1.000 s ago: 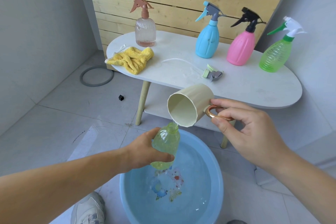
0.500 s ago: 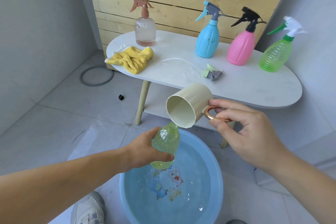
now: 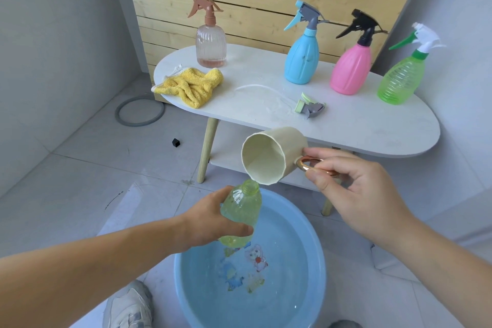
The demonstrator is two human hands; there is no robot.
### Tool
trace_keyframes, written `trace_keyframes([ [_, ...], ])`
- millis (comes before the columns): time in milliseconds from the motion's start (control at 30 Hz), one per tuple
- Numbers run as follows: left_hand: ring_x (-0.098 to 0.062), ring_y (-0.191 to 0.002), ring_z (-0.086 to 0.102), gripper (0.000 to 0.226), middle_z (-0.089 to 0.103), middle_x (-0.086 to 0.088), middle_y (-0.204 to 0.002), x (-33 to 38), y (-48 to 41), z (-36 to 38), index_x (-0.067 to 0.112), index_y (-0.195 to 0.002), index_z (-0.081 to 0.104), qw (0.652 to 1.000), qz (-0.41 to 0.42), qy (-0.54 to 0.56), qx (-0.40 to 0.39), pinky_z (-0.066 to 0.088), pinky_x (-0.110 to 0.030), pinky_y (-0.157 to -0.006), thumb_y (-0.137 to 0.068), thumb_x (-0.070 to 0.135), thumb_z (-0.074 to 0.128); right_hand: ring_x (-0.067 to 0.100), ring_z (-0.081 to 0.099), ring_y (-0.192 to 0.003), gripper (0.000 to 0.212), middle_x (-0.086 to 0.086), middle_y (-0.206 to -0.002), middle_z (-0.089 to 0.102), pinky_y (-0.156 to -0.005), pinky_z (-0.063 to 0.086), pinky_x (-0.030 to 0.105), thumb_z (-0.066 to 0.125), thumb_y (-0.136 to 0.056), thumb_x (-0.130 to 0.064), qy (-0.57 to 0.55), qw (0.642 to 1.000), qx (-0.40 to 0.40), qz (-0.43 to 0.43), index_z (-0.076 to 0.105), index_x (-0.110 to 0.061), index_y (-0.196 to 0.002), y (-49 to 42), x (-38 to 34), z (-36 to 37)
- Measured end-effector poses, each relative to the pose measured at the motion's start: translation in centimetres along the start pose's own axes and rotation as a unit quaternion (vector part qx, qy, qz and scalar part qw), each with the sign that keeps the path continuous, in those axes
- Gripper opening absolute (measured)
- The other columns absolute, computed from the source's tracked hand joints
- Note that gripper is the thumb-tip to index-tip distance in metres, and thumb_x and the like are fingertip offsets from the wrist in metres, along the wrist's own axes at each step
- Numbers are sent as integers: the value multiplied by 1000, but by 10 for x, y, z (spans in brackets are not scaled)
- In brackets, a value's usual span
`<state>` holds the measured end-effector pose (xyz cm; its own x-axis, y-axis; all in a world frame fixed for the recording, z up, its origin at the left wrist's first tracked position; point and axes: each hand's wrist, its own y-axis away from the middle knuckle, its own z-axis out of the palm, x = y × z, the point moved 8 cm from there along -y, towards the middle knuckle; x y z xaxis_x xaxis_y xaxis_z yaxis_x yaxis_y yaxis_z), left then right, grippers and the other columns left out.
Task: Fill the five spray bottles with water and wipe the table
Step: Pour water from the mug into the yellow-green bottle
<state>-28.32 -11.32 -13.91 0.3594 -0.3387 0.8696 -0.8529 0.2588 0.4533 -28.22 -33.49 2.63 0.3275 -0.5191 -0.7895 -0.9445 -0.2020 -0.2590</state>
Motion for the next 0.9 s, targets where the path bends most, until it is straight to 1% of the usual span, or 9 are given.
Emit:
trace_keyframes([
  [100,-15,-101,72,74,70,8,-112,-1,1,-1,50,-117,60,1000,0,-4,3,63,-43,-85,-51,41,92,-9,64,-102,17,-21,-109,71,-85,45,8,66,-90,-19,-61,996,-3,63,77,-26,-80,-1,16,2],
  [233,-15,-99,73,69,72,6,-110,-3,1,-3,50,-115,61,1000,-5,-9,7,63,-41,-83,-55,37,92,-2,69,-88,19,-20,-89,75,-80,47,14,62,-94,-23,-91,985,5,146,75,-33,-84,1,51,7],
  [333,-15,-96,73,62,72,4,-108,-5,3,-5,48,-112,62,1000,-11,-12,12,64,-41,-82,-63,27,93,6,70,-88,16,-11,-84,76,-87,52,27,63,-94,-28,-50,981,-4,188,75,-31,-84,6,85,18],
  [400,-15,-94,74,59,72,3,-107,-5,4,-5,48,-110,62,1000,-11,-11,14,64,-41,-81,-69,20,93,13,69,-93,19,-1,-90,76,-91,51,34,63,-94,-28,2,979,-32,201,76,-19,-83,11,106,29],
  [467,-14,-94,74,60,72,1,-108,-5,4,-5,49,-111,62,1000,-12,-7,15,64,-41,-81,-71,17,92,27,63,-102,27,17,-104,69,-92,47,40,62,-95,-26,60,976,-66,197,75,-3,-88,13,122,42],
  [500,-14,-93,74,62,72,1,-109,-5,3,-5,49,-112,62,1000,-13,-5,17,64,-41,-81,-69,17,93,26,62,-105,26,17,-108,67,-92,47,36,62,-95,-25,82,975,-81,191,75,-2,-90,14,127,48],
  [600,-14,-93,74,68,73,1,-109,-7,2,-3,48,-116,62,1000,-18,-3,16,64,-44,-82,-61,24,93,12,56,-116,18,-2,-117,62,-92,40,21,65,-93,-26,134,971,-121,155,79,-15,-90,17,136,60],
  [767,-13,-91,75,64,73,0,-110,-8,2,0,46,-117,62,1000,-19,-3,8,64,-41,-80,-70,15,93,21,47,-119,16,-1,-124,54,-98,34,24,67,-90,-32,233,955,-165,75,75,-20,-86,21,140,70],
  [900,-13,-93,74,67,72,1,-110,-7,0,0,49,-116,62,1000,-20,-3,10,64,-41,-79,-65,21,94,24,48,-115,23,0,-125,51,-98,40,31,67,-90,-36,272,946,-175,10,72,-17,-78,22,133,71],
])
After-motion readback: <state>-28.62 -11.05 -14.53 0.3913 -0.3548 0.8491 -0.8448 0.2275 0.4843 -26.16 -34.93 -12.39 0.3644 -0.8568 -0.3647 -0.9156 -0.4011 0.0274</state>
